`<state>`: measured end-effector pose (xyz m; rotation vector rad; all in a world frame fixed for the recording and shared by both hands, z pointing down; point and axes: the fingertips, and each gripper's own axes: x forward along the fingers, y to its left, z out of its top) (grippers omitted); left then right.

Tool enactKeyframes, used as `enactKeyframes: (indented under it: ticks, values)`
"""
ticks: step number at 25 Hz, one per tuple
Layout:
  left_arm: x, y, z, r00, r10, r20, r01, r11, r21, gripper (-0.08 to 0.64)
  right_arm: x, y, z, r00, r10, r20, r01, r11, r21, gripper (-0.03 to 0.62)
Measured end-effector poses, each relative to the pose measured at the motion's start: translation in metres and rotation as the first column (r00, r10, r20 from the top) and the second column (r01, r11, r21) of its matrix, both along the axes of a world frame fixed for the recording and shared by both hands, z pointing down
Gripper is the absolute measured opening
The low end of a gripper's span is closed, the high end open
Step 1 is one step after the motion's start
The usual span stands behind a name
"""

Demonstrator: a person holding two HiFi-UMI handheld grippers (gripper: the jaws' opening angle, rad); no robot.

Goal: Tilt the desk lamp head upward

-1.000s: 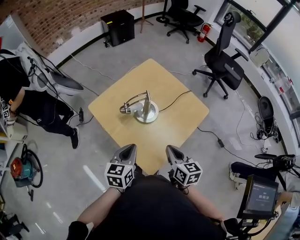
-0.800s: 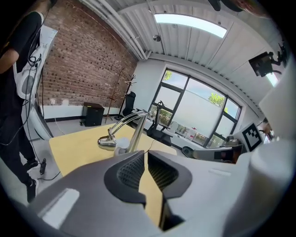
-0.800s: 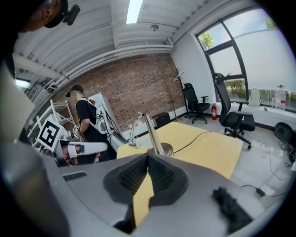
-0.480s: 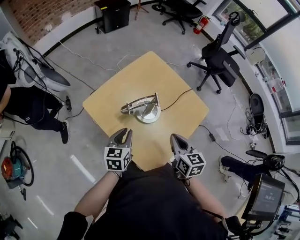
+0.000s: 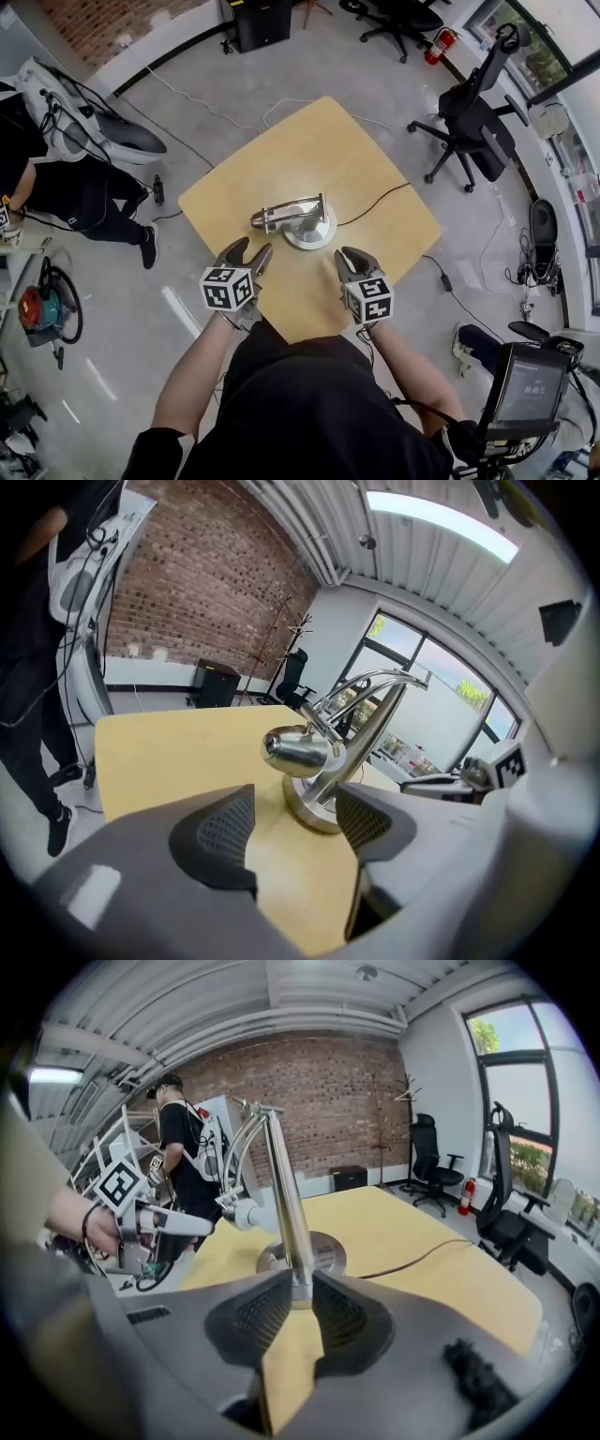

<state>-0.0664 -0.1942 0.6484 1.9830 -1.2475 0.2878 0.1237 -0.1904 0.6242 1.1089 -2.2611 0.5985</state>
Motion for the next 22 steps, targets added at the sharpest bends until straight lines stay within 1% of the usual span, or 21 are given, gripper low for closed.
enactKeyframes:
  ticks: [1,2,5,7,9,12,18,22]
  values:
    - [0.004,-0.004,0.001,1.000,-0.002,-0.025,0.002,1.000,-0.008,0.282,-0.004,-0.006,0.007,0.999,-0.029,-0.020,0.029,1.000,0.006,0.069]
    - [0.008,-0.007,0.001,0.999,-0.003,-0.046,0.002,1.000,-0.013,0.292,-0.009,-0.010,0.013,0.997,-0.063,-0.039,0.063,0.998,0.011,0.091]
    - [0.020,-0.019,0.002,0.996,0.012,-0.087,-0.012,1.000,-0.005,0.298,-0.025,-0.025,0.030,0.985,-0.155,-0.071,0.157,0.987,0.032,0.135]
    - [0.025,-0.025,0.003,0.995,0.014,-0.102,-0.014,1.000,0.000,0.300,-0.032,-0.032,0.039,0.980,-0.186,-0.067,0.189,0.981,0.034,0.169]
    - [0.025,-0.029,0.005,0.991,-0.015,-0.134,0.014,1.000,-0.013,0.304,-0.038,-0.037,0.045,0.978,-0.199,-0.058,0.201,0.979,0.027,0.192]
    - [0.023,-0.033,0.008,0.984,-0.051,-0.171,0.047,0.998,-0.029,0.305,-0.048,-0.042,0.050,0.976,-0.209,-0.067,0.211,0.977,0.024,0.196]
    - [0.030,-0.041,0.012,0.971,-0.061,-0.229,0.053,0.998,-0.042,0.307,-0.044,-0.050,0.069,0.962,-0.243,-0.128,0.247,0.969,0.014,0.196]
    - [0.029,-0.042,0.013,0.971,-0.060,-0.233,0.051,0.998,-0.045,0.302,-0.046,-0.049,0.073,0.967,-0.239,-0.089,0.243,0.970,0.027,0.196]
